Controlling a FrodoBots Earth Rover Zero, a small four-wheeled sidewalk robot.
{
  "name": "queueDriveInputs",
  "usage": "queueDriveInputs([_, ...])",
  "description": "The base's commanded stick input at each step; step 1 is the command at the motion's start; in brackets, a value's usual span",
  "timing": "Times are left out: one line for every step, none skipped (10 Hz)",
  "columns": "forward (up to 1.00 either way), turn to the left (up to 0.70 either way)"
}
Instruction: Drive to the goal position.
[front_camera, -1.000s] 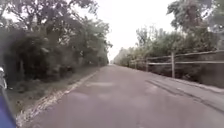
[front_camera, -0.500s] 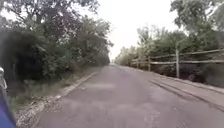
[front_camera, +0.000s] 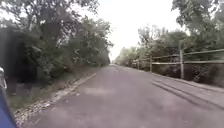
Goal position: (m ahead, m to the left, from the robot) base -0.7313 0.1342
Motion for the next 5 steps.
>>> queueDriveInputs([0.7, 0.0])
queueDriveInputs([0.7, 0.0])
queueDriveInputs([0.7, 0.0])
queueDriveInputs([0.7, 0.0])
queueDriveInputs([0.7, 0.0])
